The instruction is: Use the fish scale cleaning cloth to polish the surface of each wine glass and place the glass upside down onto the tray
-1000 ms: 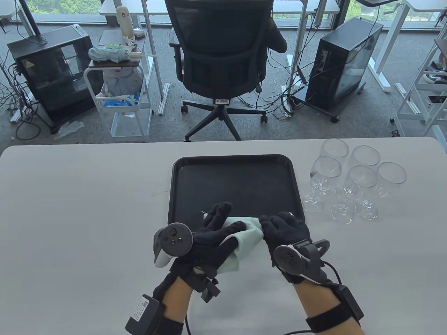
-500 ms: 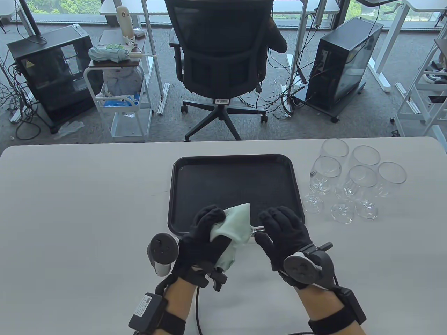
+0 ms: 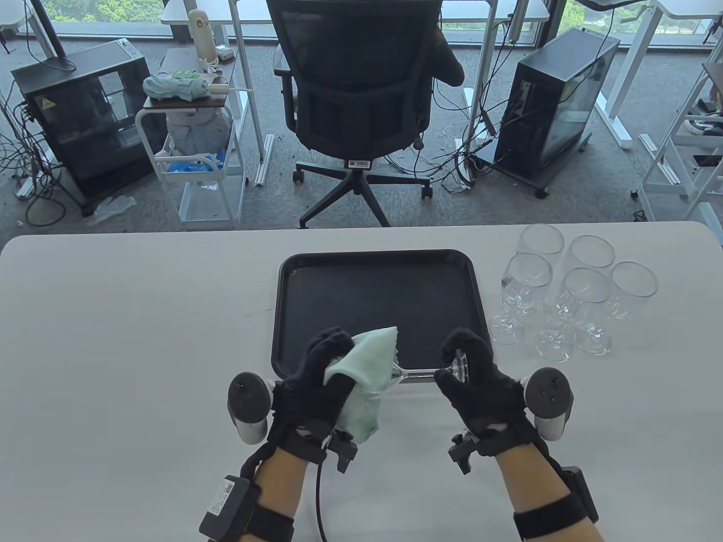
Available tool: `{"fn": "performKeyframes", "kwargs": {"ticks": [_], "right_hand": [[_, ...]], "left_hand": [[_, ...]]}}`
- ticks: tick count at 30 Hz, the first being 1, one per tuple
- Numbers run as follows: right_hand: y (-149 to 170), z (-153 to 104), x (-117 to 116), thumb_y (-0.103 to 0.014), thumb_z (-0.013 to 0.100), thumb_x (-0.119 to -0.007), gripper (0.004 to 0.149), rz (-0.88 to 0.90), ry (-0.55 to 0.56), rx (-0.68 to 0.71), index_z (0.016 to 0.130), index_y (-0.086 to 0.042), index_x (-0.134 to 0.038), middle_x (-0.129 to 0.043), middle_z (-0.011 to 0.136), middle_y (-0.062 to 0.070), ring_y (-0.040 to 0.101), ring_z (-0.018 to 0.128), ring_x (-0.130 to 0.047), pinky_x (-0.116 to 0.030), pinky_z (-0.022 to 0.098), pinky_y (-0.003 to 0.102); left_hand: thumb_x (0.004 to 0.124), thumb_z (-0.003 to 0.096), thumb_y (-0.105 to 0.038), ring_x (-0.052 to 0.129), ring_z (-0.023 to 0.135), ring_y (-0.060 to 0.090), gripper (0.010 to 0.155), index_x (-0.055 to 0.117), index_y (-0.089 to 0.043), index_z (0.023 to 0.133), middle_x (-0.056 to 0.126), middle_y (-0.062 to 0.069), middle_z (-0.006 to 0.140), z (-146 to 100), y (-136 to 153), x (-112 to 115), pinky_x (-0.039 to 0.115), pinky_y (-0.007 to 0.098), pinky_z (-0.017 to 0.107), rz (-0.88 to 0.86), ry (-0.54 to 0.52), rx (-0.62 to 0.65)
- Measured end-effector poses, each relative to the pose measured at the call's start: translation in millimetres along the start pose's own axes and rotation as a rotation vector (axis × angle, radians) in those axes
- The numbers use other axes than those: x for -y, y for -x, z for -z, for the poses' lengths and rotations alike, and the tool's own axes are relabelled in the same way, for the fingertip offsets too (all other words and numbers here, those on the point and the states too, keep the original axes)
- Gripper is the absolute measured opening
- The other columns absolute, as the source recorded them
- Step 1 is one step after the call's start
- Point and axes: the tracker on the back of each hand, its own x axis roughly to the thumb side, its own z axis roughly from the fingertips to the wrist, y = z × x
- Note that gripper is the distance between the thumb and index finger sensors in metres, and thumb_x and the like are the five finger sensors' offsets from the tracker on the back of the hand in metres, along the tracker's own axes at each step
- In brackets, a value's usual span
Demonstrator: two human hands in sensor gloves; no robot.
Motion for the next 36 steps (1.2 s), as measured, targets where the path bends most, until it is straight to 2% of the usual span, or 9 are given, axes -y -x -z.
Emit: {"fn": "performKeyframes", "kwargs": {"ticks": [3,8,10,14,17,26,30,32,36], "right_hand": [[2,1,0,-0.069,0.051,-0.078,0.08,0.021,-0.081,0.036,0.109,-0.032,-0.037,-0.062,0.099,0.019,0.033,0.05,-0.093,-0.088,0.028,0.038],[-16,-8,-2,-0.066,0.048,-0.077,0.086,-0.53,0.112,0.413,0.108,-0.04,-0.021,-0.047,0.111,0.011,0.033,0.069,-0.088,-0.086,0.046,0.042],[-18,-9,-3,-0.064,0.048,-0.079,0.082,-0.527,0.148,0.486,0.106,-0.042,-0.026,-0.055,0.107,0.009,0.03,0.065,-0.092,-0.089,0.042,0.039],[-10,-4,-3,-0.068,0.049,-0.075,0.071,-0.277,0.13,0.289,0.105,-0.039,-0.041,-0.066,0.096,0.014,0.025,0.045,-0.094,-0.088,0.025,0.033],[-1,-3,-5,-0.071,0.05,-0.071,0.074,-0.08,-0.019,0.068,0.107,-0.033,-0.043,-0.067,0.094,0.019,0.028,0.043,-0.093,-0.086,0.023,0.036],[-11,-11,-5,-0.061,0.048,-0.082,0.087,-0.503,0.129,0.46,0.107,-0.037,-0.024,-0.053,0.107,0.013,0.032,0.063,-0.091,-0.088,0.041,0.042],[-7,-6,-4,-0.069,0.048,-0.076,0.074,-0.313,0.113,0.295,0.106,-0.036,-0.042,-0.066,0.096,0.016,0.026,0.046,-0.094,-0.088,0.026,0.035],[-1,-4,-5,-0.073,0.049,-0.07,0.076,-0.166,0.032,0.082,0.107,-0.031,-0.044,-0.07,0.092,0.018,0.026,0.042,-0.094,-0.087,0.022,0.034],[0,-5,-4,-0.07,0.05,-0.072,0.081,-0.246,0.015,0.137,0.11,-0.028,-0.036,-0.064,0.099,0.018,0.031,0.051,-0.093,-0.088,0.03,0.04]], "left_hand": [[0.078,0.0465,-0.07,0.068,0.099,0.034,0.066,0.061,-0.038,0.101,0.055,0.001,0.113,0,-3,-3,0.087,0.057,0.05,0.069,-0.016,0.022],[0.077,0.0493,-0.069,0.07,0.097,0.036,0.064,0.062,-0.036,0.101,0.057,0.003,0.112,-1,9,-3,0.088,0.056,0.047,-0.062,-0.007,-0.151],[0.077,0.0503,-0.068,0.068,0.097,0.037,0.063,0.062,-0.035,0.102,0.056,0.004,0.112,-1,11,-2,0.087,0.057,0.047,-0.118,0.001,-0.179],[0.075,0.0496,-0.07,0.066,0.099,0.035,0.064,0.059,-0.038,0.103,0.052,0.002,0.114,-1,4,3,0.086,0.054,0.049,-0.069,-0.004,-0.121],[0.075,0.048,-0.071,0.066,0.1,0.033,0.064,0.06,-0.038,0.102,0.053,0.001,0.114,-1,-1,0,0.085,0.055,0.052,0.063,-0.016,-0.021],[0.075,0.0508,-0.069,0.068,0.098,0.036,0.063,0.061,-0.036,0.102,0.055,0.003,0.113,-3,13,1,0.086,0.056,0.049,-0.099,-0.001,-0.204],[0.074,0.0498,-0.071,0.067,0.099,0.035,0.064,0.06,-0.038,0.103,0.053,0.002,0.114,-2,5,2,0.086,0.055,0.05,-0.054,-0.001,-0.136],[0.074,0.0489,-0.071,0.066,0.1,0.034,0.064,0.06,-0.038,0.102,0.053,0.002,0.114,-2,0,1,0.085,0.055,0.052,0.028,-0.008,-0.064],[0.075,0.0491,-0.069,0.068,0.098,0.034,0.062,0.063,-0.037,0.101,0.055,0.002,0.113,-1,1,0,0.085,0.056,0.051,0.042,-0.003,-0.064]]}}
